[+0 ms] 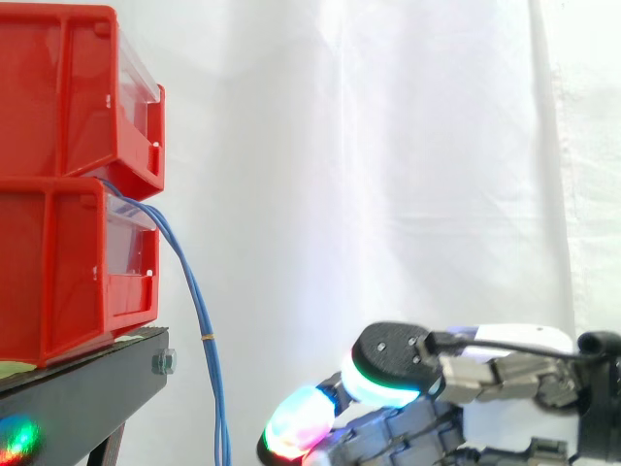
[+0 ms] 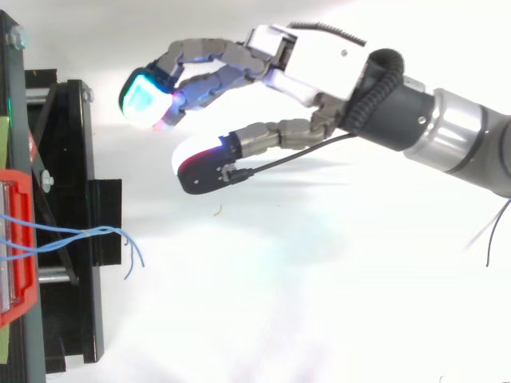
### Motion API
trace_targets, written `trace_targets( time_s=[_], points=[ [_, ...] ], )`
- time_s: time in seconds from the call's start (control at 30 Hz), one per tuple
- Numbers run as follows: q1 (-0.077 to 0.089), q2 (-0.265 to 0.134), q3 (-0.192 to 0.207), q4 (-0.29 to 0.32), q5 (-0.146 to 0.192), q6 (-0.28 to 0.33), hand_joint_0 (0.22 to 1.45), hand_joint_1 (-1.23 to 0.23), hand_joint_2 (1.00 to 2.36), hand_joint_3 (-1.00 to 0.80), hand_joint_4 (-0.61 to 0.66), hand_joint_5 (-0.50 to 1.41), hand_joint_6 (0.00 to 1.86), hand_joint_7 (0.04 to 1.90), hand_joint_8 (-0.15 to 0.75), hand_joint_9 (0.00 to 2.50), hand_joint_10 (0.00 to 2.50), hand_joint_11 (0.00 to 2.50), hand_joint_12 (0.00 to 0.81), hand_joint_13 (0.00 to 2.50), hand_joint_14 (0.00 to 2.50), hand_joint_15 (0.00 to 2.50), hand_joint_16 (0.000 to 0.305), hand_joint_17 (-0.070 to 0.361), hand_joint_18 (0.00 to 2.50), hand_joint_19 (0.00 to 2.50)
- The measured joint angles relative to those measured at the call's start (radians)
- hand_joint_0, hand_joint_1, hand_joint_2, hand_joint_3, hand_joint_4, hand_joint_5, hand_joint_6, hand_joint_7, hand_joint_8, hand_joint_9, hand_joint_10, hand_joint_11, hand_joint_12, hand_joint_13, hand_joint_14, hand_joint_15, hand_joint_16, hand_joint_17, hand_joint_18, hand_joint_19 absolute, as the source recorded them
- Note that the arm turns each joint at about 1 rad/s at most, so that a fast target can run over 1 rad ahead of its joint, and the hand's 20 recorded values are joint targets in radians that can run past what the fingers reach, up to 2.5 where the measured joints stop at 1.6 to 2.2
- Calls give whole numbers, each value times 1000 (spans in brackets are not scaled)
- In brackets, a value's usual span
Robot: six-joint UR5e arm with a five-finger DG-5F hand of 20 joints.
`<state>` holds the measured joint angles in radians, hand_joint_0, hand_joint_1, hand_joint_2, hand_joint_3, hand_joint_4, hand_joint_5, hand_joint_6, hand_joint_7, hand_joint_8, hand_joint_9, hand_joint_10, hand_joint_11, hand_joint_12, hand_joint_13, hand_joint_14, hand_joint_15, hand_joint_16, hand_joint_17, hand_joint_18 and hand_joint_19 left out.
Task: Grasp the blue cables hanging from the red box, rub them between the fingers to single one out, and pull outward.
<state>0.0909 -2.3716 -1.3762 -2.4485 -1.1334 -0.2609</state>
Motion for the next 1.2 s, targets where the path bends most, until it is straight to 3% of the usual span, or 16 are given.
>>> trace_targets(
  time_s=[0.17, 0.47, 0.73, 0.97, 1.2],
  points=[
    [3, -36, 44, -13, -12, 10, 547, -799, 1000, -500, 270, -139, 503, 1058, 283, 724, 13, 436, 396, 643, 14, 402, 61, 137, 576, 557],
    [12, -42, 53, 40, -3, -57, 546, -791, 1000, -500, 274, -135, 503, 1055, 287, 741, 13, 439, 398, 655, 14, 410, 61, 137, 595, 573],
    [24, -50, 65, 49, 1, -92, 546, -783, 1000, -500, 274, -130, 503, 1063, 287, 761, 15, 451, 397, 669, 16, 424, 61, 136, 601, 581],
    [30, -134, 146, 40, -12, -30, 547, -783, 1000, -500, 276, -126, 503, 1102, 290, 771, 16, 470, 397, 682, 14, 431, 60, 135, 602, 580],
    [31, -149, 162, 27, -37, -7, 552, -778, 1000, -500, 263, -119, 502, 1161, 293, 785, 14, 483, 394, 693, 15, 441, 60, 135, 616, 582]
  ],
)
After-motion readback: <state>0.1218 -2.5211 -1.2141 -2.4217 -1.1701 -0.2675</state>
